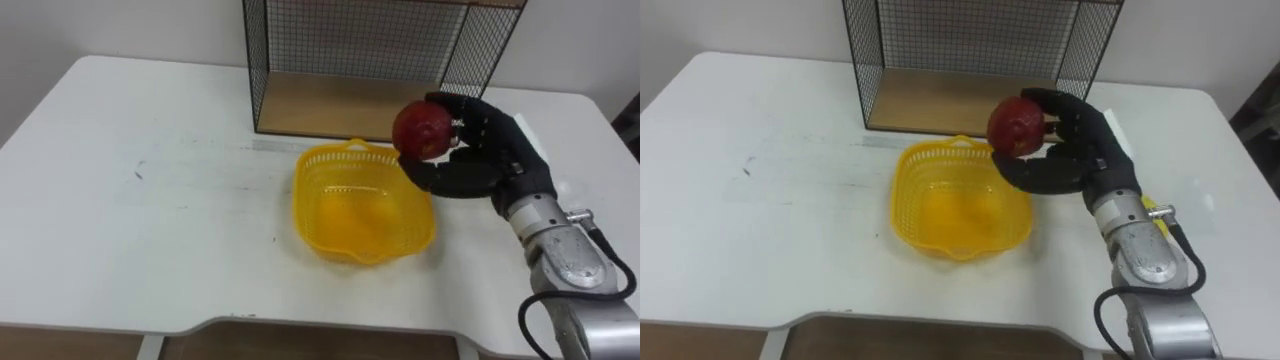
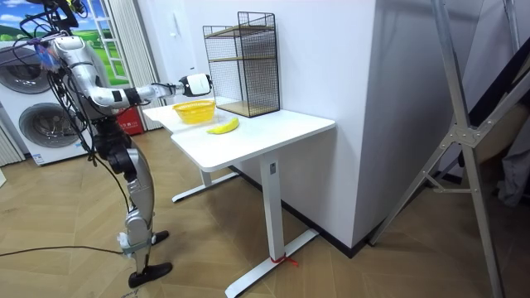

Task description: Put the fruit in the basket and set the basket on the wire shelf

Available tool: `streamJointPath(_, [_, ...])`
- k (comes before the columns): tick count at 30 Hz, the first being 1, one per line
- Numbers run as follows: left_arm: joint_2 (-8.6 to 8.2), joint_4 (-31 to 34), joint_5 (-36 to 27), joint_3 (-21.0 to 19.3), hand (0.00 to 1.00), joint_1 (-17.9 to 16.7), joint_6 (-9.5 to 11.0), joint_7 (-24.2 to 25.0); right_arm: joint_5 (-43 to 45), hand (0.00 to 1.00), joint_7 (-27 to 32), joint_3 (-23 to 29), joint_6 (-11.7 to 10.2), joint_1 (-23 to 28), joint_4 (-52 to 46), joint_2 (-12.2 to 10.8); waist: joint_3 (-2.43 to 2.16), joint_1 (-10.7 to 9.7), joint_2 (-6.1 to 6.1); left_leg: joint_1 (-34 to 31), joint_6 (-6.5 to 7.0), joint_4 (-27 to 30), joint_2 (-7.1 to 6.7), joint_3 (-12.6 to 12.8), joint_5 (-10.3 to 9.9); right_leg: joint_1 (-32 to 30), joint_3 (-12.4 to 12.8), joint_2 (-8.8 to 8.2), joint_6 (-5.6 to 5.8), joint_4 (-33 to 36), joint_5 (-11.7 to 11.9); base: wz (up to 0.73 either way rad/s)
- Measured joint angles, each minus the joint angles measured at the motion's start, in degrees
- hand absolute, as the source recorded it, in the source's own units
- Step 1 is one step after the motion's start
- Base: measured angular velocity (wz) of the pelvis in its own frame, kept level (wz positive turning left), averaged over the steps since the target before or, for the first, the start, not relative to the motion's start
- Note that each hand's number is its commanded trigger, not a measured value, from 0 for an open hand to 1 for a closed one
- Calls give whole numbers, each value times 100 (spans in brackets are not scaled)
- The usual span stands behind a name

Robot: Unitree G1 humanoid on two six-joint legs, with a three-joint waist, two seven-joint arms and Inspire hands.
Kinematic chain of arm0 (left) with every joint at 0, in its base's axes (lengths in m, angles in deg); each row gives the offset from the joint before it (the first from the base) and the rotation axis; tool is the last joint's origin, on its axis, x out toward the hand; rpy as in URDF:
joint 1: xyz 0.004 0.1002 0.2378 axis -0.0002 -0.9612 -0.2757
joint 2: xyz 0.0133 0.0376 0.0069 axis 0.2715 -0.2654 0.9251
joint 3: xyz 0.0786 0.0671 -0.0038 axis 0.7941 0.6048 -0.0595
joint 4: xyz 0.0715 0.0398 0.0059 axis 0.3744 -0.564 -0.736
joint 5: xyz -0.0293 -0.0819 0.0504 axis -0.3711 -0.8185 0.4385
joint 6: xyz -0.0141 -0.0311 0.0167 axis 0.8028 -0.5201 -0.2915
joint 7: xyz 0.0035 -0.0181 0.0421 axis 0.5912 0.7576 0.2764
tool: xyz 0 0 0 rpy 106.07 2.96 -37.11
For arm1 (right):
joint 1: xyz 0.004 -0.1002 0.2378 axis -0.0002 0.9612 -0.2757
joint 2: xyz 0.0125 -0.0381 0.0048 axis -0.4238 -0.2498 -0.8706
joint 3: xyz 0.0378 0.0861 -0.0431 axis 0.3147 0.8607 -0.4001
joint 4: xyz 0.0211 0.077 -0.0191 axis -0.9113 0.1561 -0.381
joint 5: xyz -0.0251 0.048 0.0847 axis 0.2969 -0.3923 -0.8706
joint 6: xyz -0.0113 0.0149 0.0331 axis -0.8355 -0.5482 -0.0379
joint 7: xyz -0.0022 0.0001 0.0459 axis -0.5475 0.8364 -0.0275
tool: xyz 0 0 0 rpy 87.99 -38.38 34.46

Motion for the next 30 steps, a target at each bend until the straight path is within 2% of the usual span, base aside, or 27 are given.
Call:
streamJointPath(5, [9,1,-1,12,0,46,43,-1,299,100,-187,-5,0,0,-305,19,27,57,-69,-43,1,-2,6,18,-1,-56,-3,0,0,20,2,-3])
streamJointPath(8, [15,0,-1,134,0,46,43,0,446,100,-348,-28,0,0,-357,18,13,64,-97,-109,1,25,8,15,-1,-70,-6,1,-3,21,14,0])
streamJointPath(13, [18,-1,-1,211,0,29,39,31,848,100,-561,-157,21,0,-467,16,27,64,-71,-169,3,49,8,19,0,-121,8,1,2,21,40,0])
streamJointPath(15, [20,-1,-1,210,0,35,40,37,891,60,-678,-211,25,9,-471,15,34,83,-42,-171,7,58,9,27,2,-129,23,1,3,20,44,0])
streamJointPath(16, [20,0,-1,210,0,38,40,38,906,60,-707,-218,25,23,-471,14,34,86,-34,-168,7,57,8,29,2,-127,27,1,3,20,45,0])
streamJointPath(17, [20,0,-1,209,0,41,40,38,962,0,-756,-235,27,55,-471,14,37,91,-15,-155,7,56,8,32,2,-120,37,1,4,21,45,0])
streamJointPath(20, [19,-1,-1,211,0,41,40,37,1059,0,-871,-257,30,90,-471,13,58,86,47,-108,7,43,9,45,2,-86,54,1,4,20,45,-2])
streamJointPath(23, [19,3,-3,215,0,46,40,19,1070,0,-900,-259,32,177,-469,13,38,85,81,-94,7,26,14,54,2,-79,56,3,4,21,45,0])
streamJointPath(30, [20,4,-7,217,0,59,40,-1,1067,0,-908,-301,63,214,-468,14,30,73,66,-75,7,26,17,57,2,-54,58,6,4,21,45,0])
